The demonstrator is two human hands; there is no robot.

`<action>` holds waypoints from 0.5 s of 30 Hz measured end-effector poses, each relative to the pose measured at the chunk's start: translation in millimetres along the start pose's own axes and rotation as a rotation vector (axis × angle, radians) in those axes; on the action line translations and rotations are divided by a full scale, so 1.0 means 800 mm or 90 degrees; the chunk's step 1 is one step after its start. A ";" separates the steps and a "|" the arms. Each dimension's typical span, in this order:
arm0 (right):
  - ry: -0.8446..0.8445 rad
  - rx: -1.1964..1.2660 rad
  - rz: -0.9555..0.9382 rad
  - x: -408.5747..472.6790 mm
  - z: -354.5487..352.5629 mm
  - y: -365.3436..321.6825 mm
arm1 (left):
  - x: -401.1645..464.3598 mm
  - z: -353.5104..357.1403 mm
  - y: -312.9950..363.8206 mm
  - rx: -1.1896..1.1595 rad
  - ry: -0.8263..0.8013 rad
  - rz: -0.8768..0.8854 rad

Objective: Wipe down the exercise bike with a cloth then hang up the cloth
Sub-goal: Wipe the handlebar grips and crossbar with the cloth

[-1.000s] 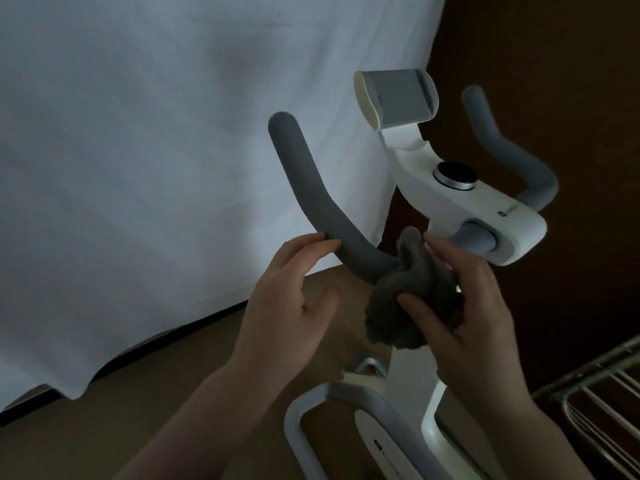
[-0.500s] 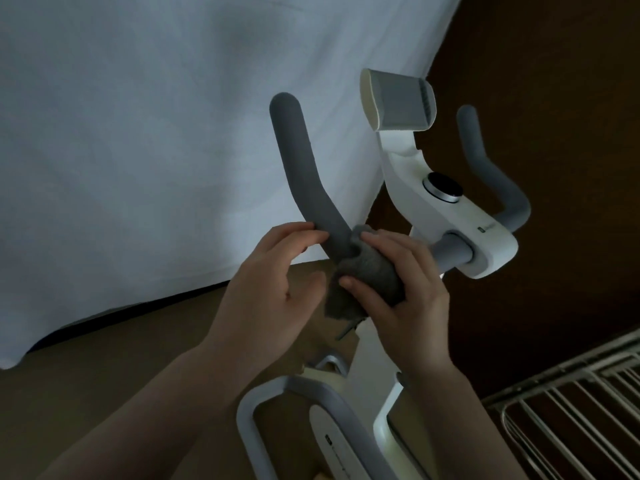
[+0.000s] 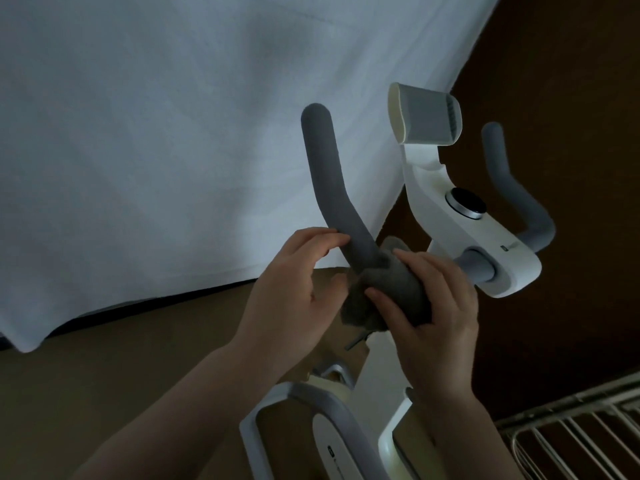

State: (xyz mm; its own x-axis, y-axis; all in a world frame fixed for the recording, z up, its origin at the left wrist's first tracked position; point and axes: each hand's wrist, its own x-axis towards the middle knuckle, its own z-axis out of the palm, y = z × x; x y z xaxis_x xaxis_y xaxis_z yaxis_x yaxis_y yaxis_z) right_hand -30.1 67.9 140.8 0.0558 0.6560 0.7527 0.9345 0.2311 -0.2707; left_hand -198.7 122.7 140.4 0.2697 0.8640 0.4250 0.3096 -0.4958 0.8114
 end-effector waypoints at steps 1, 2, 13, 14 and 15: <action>0.015 -0.008 0.011 -0.006 -0.004 0.002 | 0.000 -0.001 0.000 -0.001 0.000 -0.003; 0.029 -0.004 0.027 -0.009 -0.003 -0.001 | 0.000 -0.003 0.000 -0.003 0.002 -0.005; -0.014 0.057 0.111 0.015 0.004 -0.029 | 0.007 -0.005 0.001 0.001 0.005 0.006; -0.008 0.056 0.112 0.022 0.011 -0.036 | 0.009 -0.005 0.001 0.000 0.006 0.009; -0.007 0.054 0.112 0.031 0.018 -0.044 | 0.011 -0.004 0.002 0.001 0.008 0.012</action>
State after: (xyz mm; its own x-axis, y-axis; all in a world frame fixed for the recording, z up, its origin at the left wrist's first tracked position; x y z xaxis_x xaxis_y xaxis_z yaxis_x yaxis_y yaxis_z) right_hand -66.2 86.0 160.2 0.2108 0.6990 0.6833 0.8778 0.1723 -0.4470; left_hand -199.1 129.5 146.7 0.2646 0.8558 0.4445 0.3056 -0.5116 0.8031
